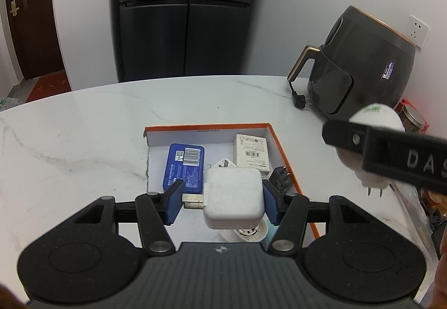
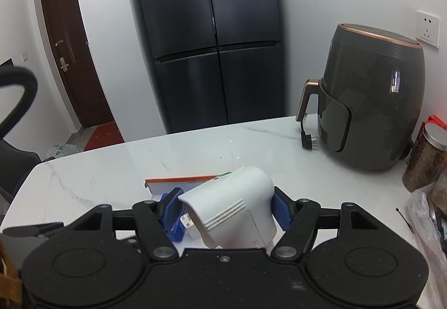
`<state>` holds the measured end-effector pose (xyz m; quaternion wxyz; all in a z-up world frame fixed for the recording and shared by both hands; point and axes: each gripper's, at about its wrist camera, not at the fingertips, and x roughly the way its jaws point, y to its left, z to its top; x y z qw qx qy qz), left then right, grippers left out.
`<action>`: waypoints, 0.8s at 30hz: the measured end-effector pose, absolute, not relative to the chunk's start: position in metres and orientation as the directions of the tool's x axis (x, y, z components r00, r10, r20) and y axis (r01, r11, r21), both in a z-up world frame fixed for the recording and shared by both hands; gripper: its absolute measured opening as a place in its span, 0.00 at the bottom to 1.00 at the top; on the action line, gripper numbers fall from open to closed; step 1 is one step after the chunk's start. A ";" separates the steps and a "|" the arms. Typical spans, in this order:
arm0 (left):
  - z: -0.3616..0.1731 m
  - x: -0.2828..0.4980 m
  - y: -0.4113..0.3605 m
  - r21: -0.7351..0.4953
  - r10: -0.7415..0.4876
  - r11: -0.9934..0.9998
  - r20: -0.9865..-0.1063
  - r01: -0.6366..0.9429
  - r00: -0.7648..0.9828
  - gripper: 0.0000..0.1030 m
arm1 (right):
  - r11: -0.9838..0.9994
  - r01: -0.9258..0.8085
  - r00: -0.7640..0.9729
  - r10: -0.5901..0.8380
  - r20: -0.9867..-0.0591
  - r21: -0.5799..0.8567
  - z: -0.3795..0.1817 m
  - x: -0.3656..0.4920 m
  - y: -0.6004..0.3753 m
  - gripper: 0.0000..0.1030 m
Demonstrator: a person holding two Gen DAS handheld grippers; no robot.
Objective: Organize rigid objects
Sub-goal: 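Lower the small charger and socket adapter into the box and open both tools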
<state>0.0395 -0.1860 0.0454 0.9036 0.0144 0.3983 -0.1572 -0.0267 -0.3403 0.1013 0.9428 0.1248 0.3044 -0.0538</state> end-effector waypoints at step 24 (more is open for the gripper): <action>0.032 0.067 -0.191 -0.105 -0.235 0.966 -0.740 0.237 0.630 0.57 | 0.971 0.140 0.793 0.009 -0.610 0.196 0.090 0.013 -0.355 0.78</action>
